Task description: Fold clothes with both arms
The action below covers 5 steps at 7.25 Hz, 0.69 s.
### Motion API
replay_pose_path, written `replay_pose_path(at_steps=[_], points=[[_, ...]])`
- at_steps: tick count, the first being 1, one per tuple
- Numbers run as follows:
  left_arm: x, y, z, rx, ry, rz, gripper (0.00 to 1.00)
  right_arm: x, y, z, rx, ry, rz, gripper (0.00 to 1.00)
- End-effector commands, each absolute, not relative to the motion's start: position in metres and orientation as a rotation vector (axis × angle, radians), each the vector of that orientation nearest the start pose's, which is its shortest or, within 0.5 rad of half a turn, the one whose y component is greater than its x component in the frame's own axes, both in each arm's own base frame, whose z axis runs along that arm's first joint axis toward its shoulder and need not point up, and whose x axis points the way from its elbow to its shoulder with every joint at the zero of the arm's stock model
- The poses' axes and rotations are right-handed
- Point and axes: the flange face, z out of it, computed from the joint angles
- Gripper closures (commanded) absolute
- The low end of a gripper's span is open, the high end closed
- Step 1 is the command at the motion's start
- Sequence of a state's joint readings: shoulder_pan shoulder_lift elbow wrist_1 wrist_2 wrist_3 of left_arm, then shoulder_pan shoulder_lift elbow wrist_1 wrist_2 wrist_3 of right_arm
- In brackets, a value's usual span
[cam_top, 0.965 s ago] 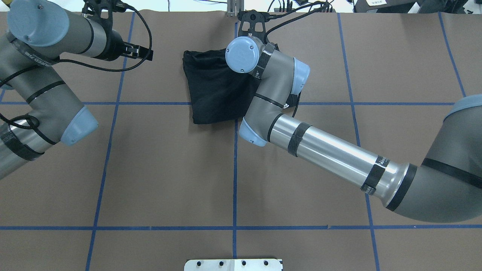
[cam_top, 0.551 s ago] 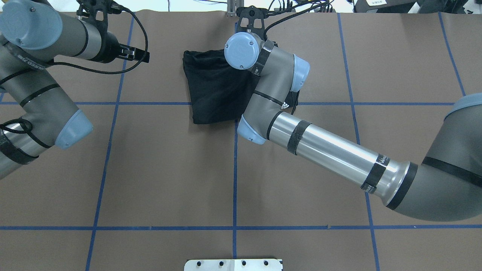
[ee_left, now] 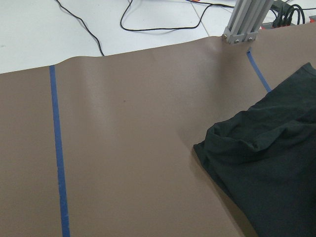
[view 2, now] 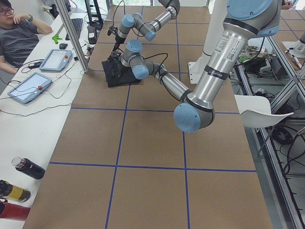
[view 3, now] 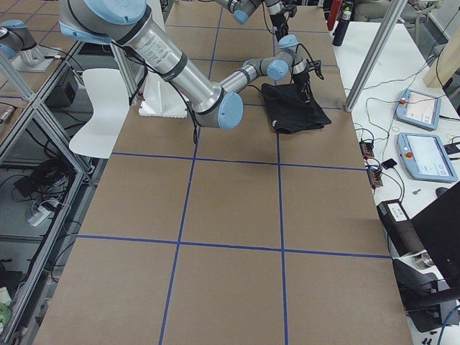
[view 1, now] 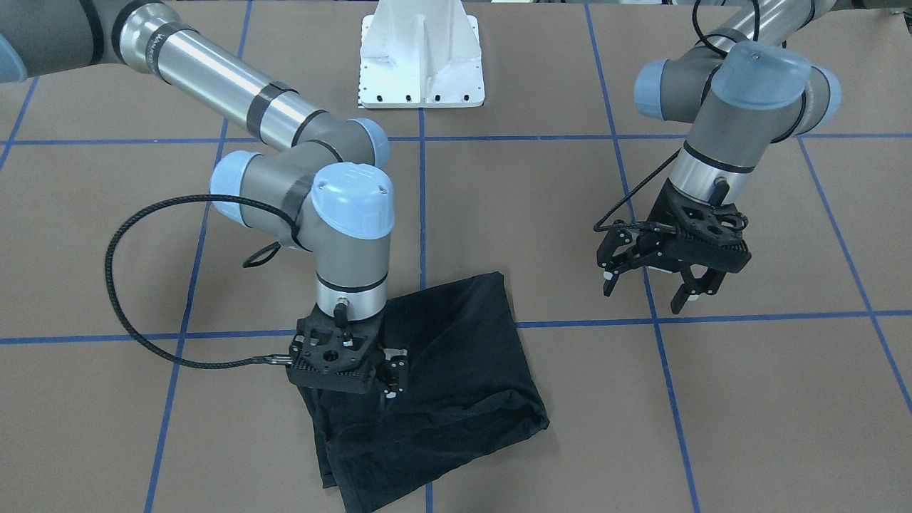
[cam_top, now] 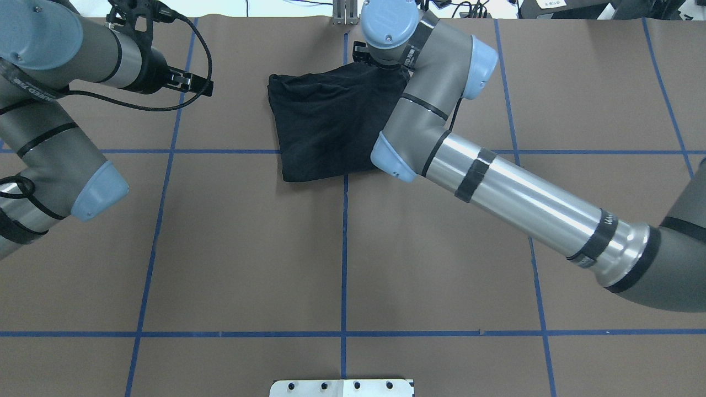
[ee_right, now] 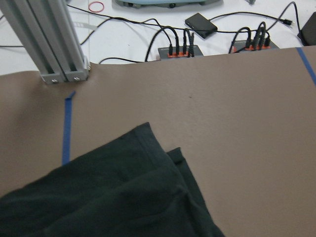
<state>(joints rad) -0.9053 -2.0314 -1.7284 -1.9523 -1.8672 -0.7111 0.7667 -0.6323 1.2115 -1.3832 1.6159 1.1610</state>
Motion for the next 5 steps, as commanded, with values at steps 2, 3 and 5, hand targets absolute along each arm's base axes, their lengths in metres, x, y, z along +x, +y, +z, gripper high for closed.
replay_pose_path(at_steps=[2,3,5], points=[[0.25,-0.549,0.265,0.607,0.711,0.211,0.0,-0.343,-0.601,0.269,0.31,-0.633,0.12,0.0],[0.22,-0.547,0.274,0.614,0.686,0.254,0.0,-0.297,-0.582,0.293,0.305,-0.618,0.054,0.0],[0.152,-0.551,0.316,0.583,0.663,0.282,0.0,-0.202,-0.561,0.359,0.268,-0.618,-0.065,0.0]])
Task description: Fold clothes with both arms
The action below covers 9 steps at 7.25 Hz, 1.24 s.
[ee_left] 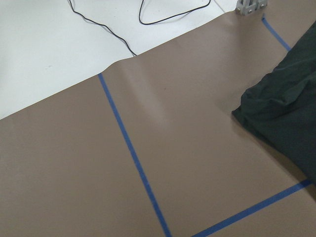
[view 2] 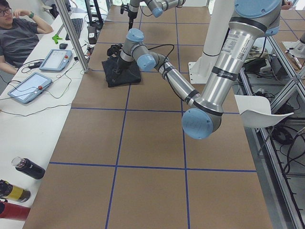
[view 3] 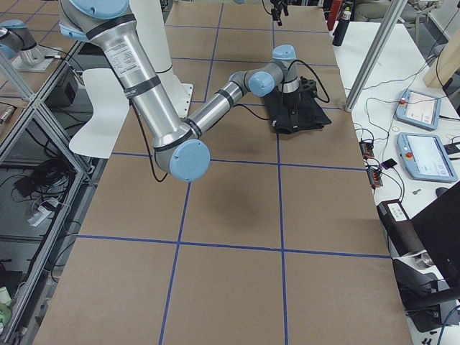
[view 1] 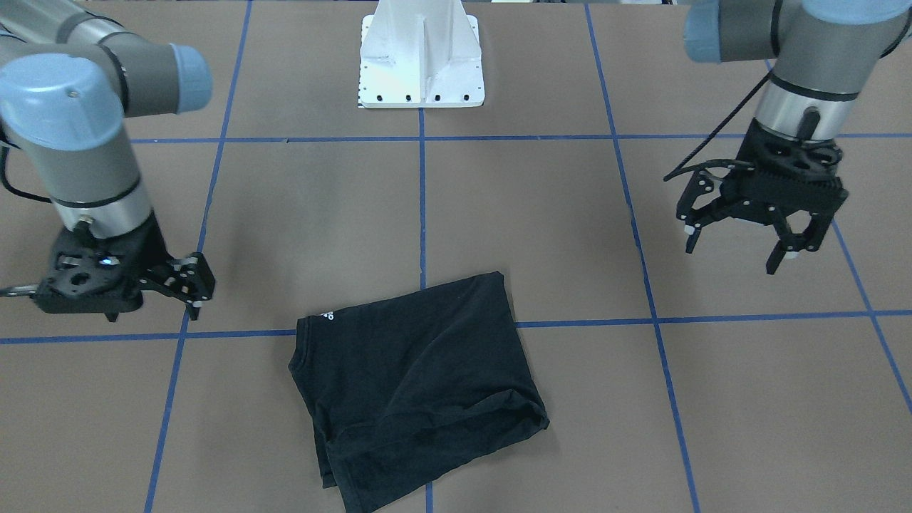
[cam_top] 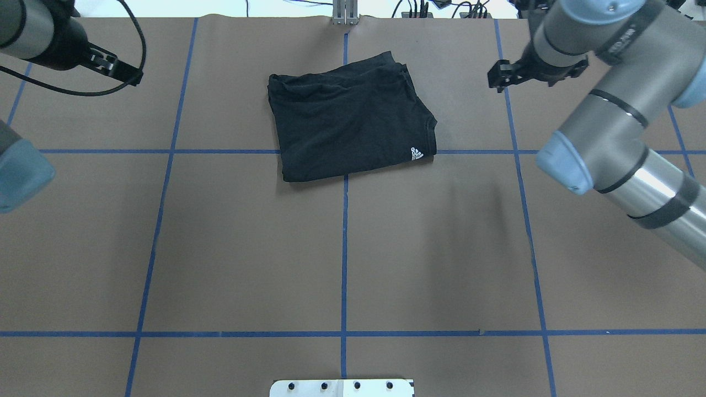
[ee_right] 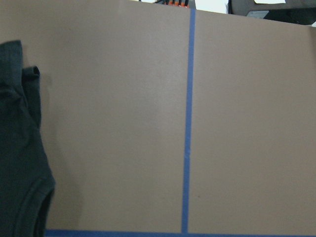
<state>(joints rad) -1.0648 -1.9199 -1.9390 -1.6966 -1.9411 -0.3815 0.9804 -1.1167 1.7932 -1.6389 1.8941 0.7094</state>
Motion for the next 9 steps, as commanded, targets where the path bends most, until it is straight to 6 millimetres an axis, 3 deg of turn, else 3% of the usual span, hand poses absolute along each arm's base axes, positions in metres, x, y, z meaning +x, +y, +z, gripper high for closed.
replay_pose_path(at_steps=[1,3,4,5,6,7,8,9], points=[[0.125,-0.546,0.336,0.548,0.68,0.249,0.0,-0.144,-0.552,0.402,0.229,-0.641,-0.095,0.0],[0.093,-0.537,0.381,0.471,0.667,0.187,0.0,-0.031,-0.517,0.497,0.179,-0.645,-0.16,0.0],[0.07,-0.533,0.402,0.435,0.672,0.145,0.0,0.017,-0.484,0.543,0.157,-0.655,-0.185,0.0],[0.053,-0.529,0.416,0.421,0.659,0.116,0.0,0.048,-0.454,0.577,0.13,-0.695,-0.178,0.0],[0.032,-0.528,0.431,0.437,0.624,0.165,0.0,0.074,-0.42,0.615,0.093,-0.708,-0.151,0.0],[-0.002,-0.534,0.456,0.414,0.587,0.19,0.0,0.082,-0.388,0.643,0.047,-0.705,-0.142,0.0],[-0.027,-0.533,0.48,0.386,0.596,0.218,0.0,0.087,-0.373,0.665,0.006,-0.709,-0.11,0.0],[-0.071,-0.51,0.528,0.358,0.58,0.238,0.0,0.092,-0.368,0.678,-0.016,-0.715,-0.085,0.0]])
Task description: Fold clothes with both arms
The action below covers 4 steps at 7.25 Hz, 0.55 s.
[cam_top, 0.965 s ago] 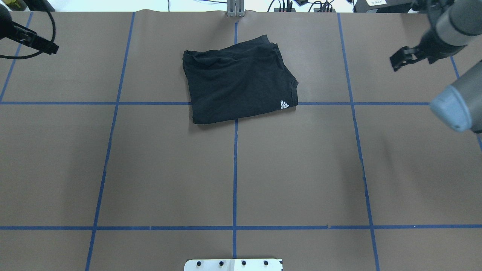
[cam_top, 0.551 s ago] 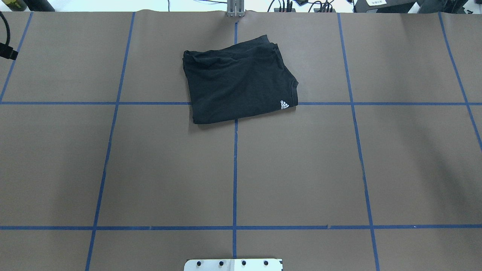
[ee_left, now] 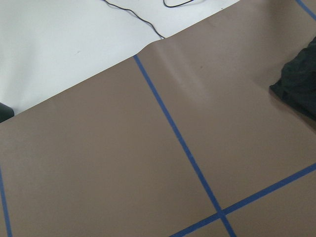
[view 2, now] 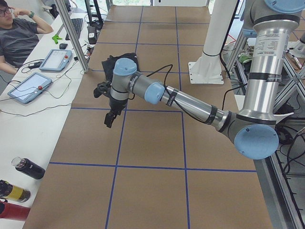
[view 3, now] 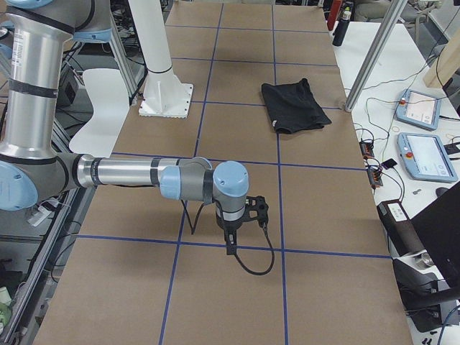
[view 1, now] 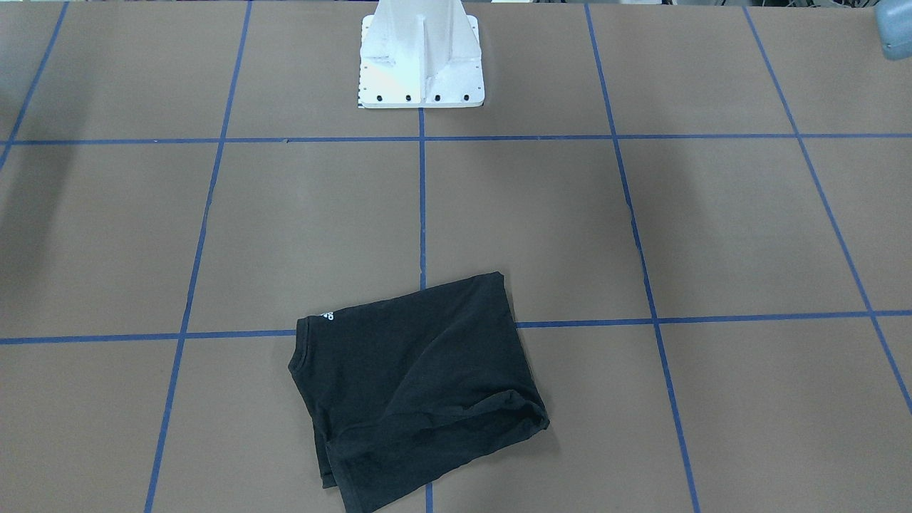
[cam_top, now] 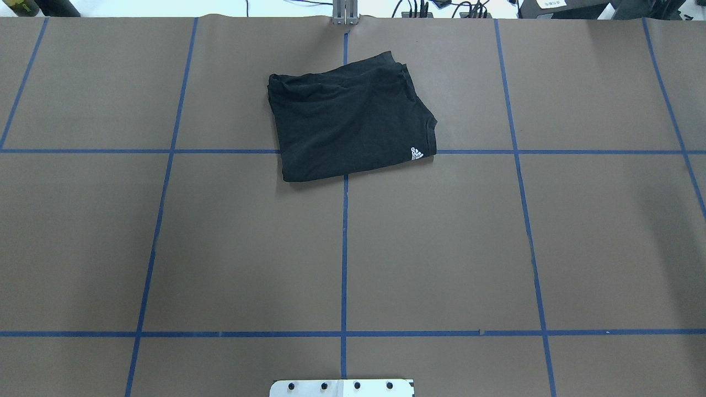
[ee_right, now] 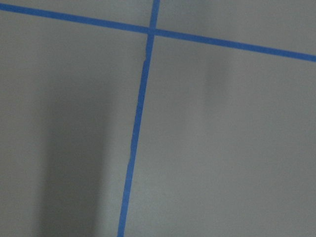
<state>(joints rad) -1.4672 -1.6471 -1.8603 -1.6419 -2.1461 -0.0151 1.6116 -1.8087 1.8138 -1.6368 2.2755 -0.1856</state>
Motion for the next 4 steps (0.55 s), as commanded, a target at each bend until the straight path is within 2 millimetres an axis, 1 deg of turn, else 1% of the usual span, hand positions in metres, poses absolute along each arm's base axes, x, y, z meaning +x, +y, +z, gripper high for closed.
replay_pose_path(at_steps=[1,2,3,4], points=[[-0.075,-0.49,0.557,0.303,0.647,0.221,0.0,0.093,-0.374,0.67,0.003,-0.714,-0.085,0.0],[-0.074,-0.464,0.592,0.233,0.665,0.19,0.0,0.091,-0.389,0.657,0.028,-0.715,-0.092,0.0],[-0.075,-0.46,0.592,0.219,0.666,0.182,0.0,0.089,-0.408,0.64,0.058,-0.724,-0.096,0.0],[-0.073,-0.461,0.596,0.209,0.667,0.182,0.0,0.071,-0.424,0.624,0.042,-0.74,-0.055,0.0]])
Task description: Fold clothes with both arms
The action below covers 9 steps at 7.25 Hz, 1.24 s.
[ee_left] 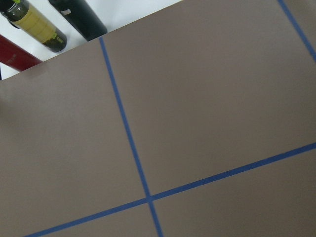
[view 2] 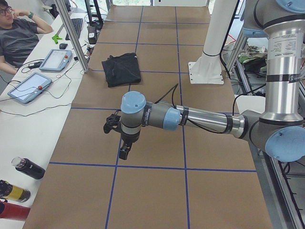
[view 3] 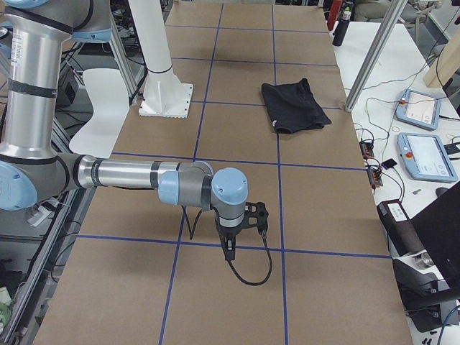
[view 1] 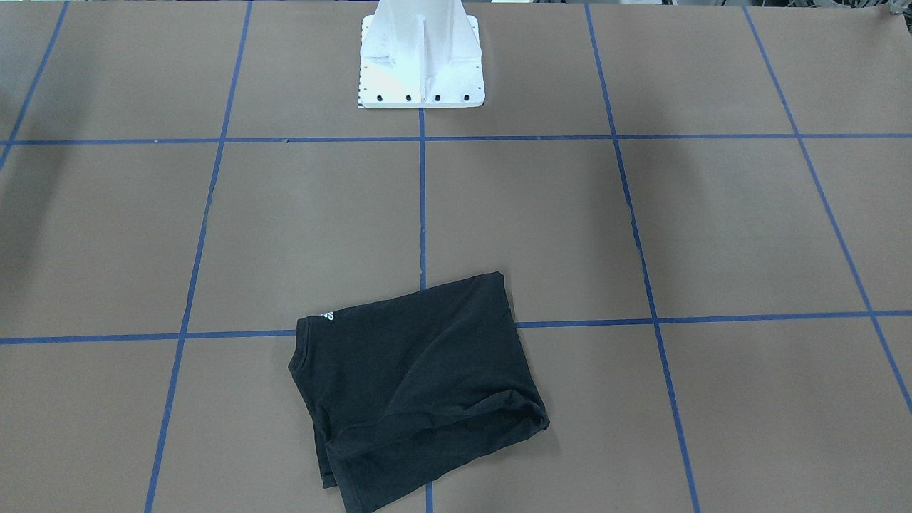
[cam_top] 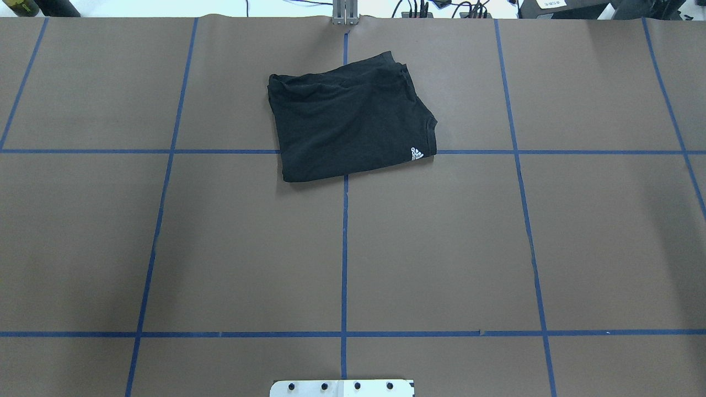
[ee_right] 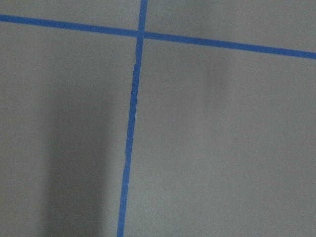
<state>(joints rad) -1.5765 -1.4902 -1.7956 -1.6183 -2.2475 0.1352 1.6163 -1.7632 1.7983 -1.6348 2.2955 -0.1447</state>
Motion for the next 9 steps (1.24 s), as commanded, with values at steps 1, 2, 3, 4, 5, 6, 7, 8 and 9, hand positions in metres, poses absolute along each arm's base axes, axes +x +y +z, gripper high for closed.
replay_pose_path(at_steps=[1,2,3,4,5,6,7,8,9], points=[[-0.074,-0.46,0.592,0.218,0.666,0.184,0.0,0.057,-0.432,0.615,0.015,-0.734,-0.009,0.0],[-0.073,-0.461,0.596,0.209,0.663,0.182,0.0,0.057,-0.432,0.616,0.014,-0.731,-0.009,0.0],[-0.076,-0.46,0.6,0.209,0.64,0.183,0.0,0.057,-0.432,0.616,0.014,-0.731,-0.009,0.0],[-0.075,-0.461,0.604,0.2,0.636,0.176,0.0,0.056,-0.432,0.616,0.013,-0.731,-0.012,0.0],[-0.075,-0.455,0.614,0.177,0.645,0.167,0.0,0.056,-0.432,0.616,0.013,-0.731,-0.012,0.0],[-0.076,-0.449,0.614,0.176,0.647,0.169,0.0,0.056,-0.432,0.616,0.013,-0.731,-0.012,0.0],[-0.075,-0.447,0.613,0.179,0.633,0.176,0.0,0.056,-0.432,0.616,0.013,-0.731,-0.012,0.0],[-0.074,-0.447,0.617,0.18,0.631,0.183,0.0,0.056,-0.432,0.616,0.013,-0.731,-0.012,0.0],[-0.074,-0.446,0.62,0.174,0.633,0.18,0.0,0.056,-0.432,0.616,0.013,-0.731,-0.012,0.0]])
